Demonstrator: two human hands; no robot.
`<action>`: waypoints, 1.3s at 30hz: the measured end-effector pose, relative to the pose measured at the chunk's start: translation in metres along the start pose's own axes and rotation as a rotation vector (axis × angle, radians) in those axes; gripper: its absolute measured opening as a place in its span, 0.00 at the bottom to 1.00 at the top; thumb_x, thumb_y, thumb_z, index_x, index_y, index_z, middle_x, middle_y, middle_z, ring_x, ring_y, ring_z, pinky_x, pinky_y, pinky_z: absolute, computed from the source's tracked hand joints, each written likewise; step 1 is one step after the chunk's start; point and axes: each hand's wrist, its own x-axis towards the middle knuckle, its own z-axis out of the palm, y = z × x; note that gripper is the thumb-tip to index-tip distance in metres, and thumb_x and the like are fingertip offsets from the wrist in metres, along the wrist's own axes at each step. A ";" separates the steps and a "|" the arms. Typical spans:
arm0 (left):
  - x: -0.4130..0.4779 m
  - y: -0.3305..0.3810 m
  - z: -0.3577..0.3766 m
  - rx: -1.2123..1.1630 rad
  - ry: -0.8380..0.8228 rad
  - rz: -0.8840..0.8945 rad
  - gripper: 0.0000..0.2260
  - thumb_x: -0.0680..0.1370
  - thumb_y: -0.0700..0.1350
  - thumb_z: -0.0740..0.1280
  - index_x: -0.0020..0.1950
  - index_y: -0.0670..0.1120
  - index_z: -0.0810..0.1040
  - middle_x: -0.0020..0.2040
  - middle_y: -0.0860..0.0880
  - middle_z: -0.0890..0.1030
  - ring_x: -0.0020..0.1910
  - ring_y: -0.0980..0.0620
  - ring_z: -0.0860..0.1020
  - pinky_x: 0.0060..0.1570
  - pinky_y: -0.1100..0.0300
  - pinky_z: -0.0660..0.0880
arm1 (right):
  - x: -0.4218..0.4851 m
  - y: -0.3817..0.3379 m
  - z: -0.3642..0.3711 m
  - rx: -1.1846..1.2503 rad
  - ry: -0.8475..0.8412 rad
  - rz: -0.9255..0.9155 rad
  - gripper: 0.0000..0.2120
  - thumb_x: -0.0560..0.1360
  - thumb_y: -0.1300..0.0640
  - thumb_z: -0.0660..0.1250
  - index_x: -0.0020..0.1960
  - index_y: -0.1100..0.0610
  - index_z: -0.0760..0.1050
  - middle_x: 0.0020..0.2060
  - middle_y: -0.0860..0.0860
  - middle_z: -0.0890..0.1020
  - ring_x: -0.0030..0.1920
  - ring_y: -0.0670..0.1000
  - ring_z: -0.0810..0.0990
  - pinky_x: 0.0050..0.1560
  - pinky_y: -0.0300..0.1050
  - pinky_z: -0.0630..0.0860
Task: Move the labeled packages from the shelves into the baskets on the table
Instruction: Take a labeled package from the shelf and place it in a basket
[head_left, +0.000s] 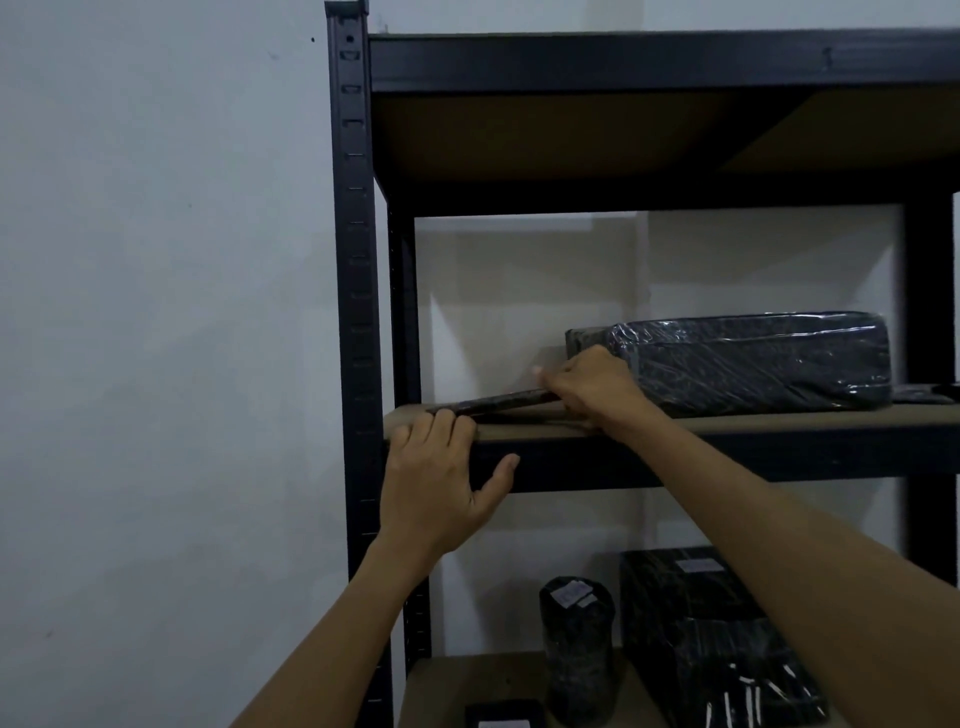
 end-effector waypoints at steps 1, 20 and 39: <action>0.000 0.000 0.000 -0.001 0.004 0.000 0.22 0.77 0.63 0.56 0.47 0.45 0.76 0.44 0.47 0.77 0.45 0.48 0.74 0.47 0.52 0.70 | 0.002 0.001 0.001 0.067 0.032 0.027 0.13 0.71 0.52 0.71 0.45 0.63 0.79 0.45 0.60 0.81 0.47 0.59 0.81 0.44 0.48 0.78; 0.000 0.000 0.002 0.045 -0.018 0.001 0.22 0.77 0.63 0.56 0.45 0.45 0.75 0.43 0.47 0.76 0.43 0.47 0.74 0.45 0.51 0.70 | 0.000 0.015 0.006 0.302 -0.071 -0.098 0.10 0.72 0.62 0.72 0.38 0.53 0.72 0.35 0.48 0.78 0.33 0.43 0.75 0.30 0.31 0.68; -0.068 0.066 -0.070 -0.096 -0.435 -0.116 0.31 0.72 0.60 0.55 0.70 0.43 0.67 0.68 0.41 0.69 0.65 0.41 0.70 0.58 0.44 0.71 | -0.152 0.067 -0.099 0.449 0.043 -0.076 0.08 0.75 0.60 0.68 0.52 0.59 0.75 0.36 0.51 0.81 0.31 0.49 0.81 0.26 0.38 0.75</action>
